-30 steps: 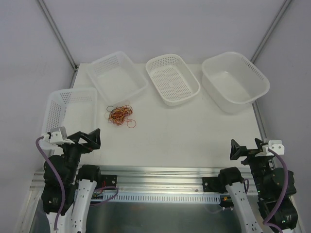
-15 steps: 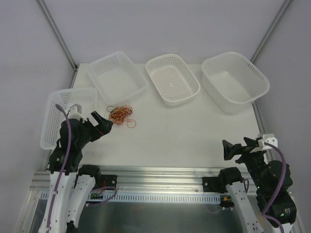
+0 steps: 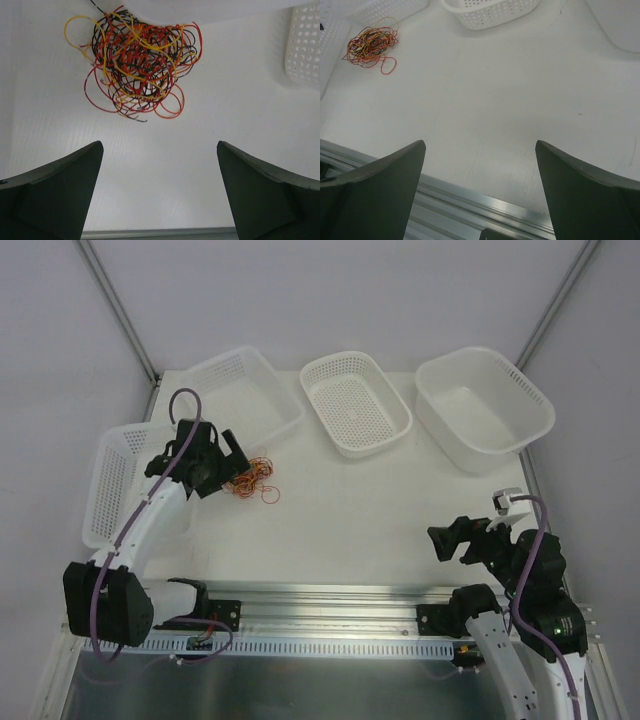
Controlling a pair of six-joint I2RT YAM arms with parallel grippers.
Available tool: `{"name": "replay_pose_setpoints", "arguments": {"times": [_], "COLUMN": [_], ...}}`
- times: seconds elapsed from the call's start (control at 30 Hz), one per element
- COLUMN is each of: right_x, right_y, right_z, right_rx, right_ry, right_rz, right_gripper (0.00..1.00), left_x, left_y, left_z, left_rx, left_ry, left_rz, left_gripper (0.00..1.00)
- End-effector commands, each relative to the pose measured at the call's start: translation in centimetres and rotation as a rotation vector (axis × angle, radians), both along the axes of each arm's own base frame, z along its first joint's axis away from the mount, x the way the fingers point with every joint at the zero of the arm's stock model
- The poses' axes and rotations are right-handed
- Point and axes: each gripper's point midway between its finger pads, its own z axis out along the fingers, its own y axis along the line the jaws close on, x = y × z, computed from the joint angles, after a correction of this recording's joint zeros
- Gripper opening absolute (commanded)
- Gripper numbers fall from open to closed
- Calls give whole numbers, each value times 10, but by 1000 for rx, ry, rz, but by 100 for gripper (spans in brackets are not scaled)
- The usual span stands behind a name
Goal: Untangle the cables
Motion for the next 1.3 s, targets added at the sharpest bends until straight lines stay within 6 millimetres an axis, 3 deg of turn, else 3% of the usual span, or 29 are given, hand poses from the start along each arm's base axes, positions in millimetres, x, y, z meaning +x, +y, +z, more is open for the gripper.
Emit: {"name": "replay_pose_setpoints", "arguments": {"times": [0.0,0.03,0.1,0.13,0.2,0.23,0.33,0.47,0.5,0.57,0.6,0.7,0.8,0.93,1.27], "right_x": [8,9,12,13,15,16,17,18,19,20,19,20,21,21,35], "right_y": [19,22,25,27,29,30,33,39,41,48,52,58,62,69,96], "right_z": [9,7,0,-2,-8,-10,-13,-18,-18,-24,-24,-31,-33,-31,-41], "right_rx": [85,109,115,117,116,118,115,134,146,180,195,228,245,275,276], "right_ry": [-35,-22,-9,-4,12,16,29,48,49,74,79,113,141,165,240], "right_rz": [68,70,80,90,98,102,116,142,150,172,192,209,218,240,290], "right_gripper": [97,97,97,97,97,97,97,97,97,97,97,97,97,97,98], "left_x": [34,41,55,58,70,72,77,63,58,48,41,20,0,-42,-130], "left_y": [4,4,3,0,-2,-8,-21,-46,-50,-68,-73,-103,-131,-171,-210], "left_z": [1,-15,-23,-39,-47,-65,-91,-117,-122,-125,-128,-121,-111,-85,-67], "left_rx": [86,103,127,150,184,209,249,267,275,284,287,259,224,201,115], "left_ry": [-50,-15,-18,23,27,68,125,179,186,178,182,149,109,11,-87], "left_rz": [50,53,64,59,59,40,-2,-80,-99,-167,-193,-303,-439,-677,-1044], "left_gripper": [99,99,98,98,98,97,93,63,44,29,14,0,0,0,3]}}
